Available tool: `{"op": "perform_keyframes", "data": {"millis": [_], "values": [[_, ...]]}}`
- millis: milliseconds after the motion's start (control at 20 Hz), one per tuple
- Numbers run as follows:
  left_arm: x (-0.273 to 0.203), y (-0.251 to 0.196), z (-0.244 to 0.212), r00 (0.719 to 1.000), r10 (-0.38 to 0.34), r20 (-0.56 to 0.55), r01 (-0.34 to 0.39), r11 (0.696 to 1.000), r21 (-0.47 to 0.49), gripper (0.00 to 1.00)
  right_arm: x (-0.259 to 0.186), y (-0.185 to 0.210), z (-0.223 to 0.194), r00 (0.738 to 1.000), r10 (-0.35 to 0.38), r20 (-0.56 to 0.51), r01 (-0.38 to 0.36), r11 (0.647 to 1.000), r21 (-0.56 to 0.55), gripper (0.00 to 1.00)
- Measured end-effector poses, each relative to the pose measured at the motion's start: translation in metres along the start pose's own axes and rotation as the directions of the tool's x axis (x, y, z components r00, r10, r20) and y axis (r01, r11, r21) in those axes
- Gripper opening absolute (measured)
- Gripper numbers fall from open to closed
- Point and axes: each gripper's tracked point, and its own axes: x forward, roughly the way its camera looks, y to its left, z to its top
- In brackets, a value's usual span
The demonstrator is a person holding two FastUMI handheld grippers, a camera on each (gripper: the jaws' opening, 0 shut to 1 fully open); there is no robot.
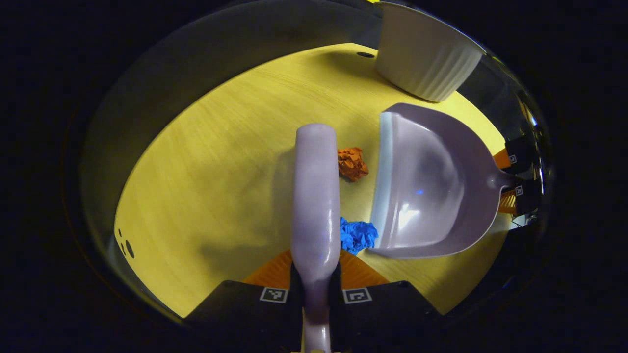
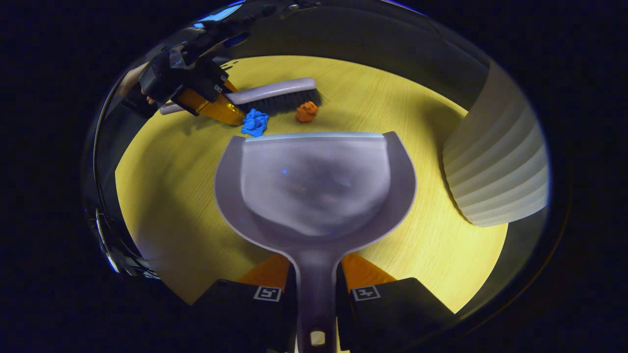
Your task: Pick up the small broom and dustpan from the desktop, sweep the trash into the dustpan with the broom, and then empty the trash into the garbage bin.
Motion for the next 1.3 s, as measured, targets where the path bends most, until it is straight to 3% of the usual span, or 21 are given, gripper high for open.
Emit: {"op": "perform_keyframes", "data": {"millis": [400,600,850,1000,1300], "values": [[-0.015,-0.065,0.011,0.985,-0.16,-0.069,0.166,0.982,0.086,0.26,0.0,-0.002,0.001,1.0,-0.007,0.025,0.007,1.0,-0.027,0.37],[-0.023,-0.069,0.012,0.985,-0.175,0.004,0.175,0.984,-0.045,0.27,0.002,-0.001,0.002,0.999,-0.007,0.033,0.007,1.0,-0.008,0.37],[-0.049,-0.054,0.008,0.982,-0.134,0.135,0.16,0.965,-0.207,0.27,-0.001,-0.002,0.003,0.999,-0.013,0.038,0.014,1.0,-0.016,0.37],[-0.071,-0.037,-0.007,0.975,-0.074,0.208,0.132,0.95,-0.282,0.26,-0.002,-0.003,0.005,0.998,-0.023,0.056,0.023,1.0,0.0,0.37],[-0.085,-0.011,-0.09,0.956,0.075,0.282,0.054,0.903,-0.425,0.26,-0.011,0.003,0.002,0.995,-0.053,0.084,0.049,0.998,0.049,0.37]]}}
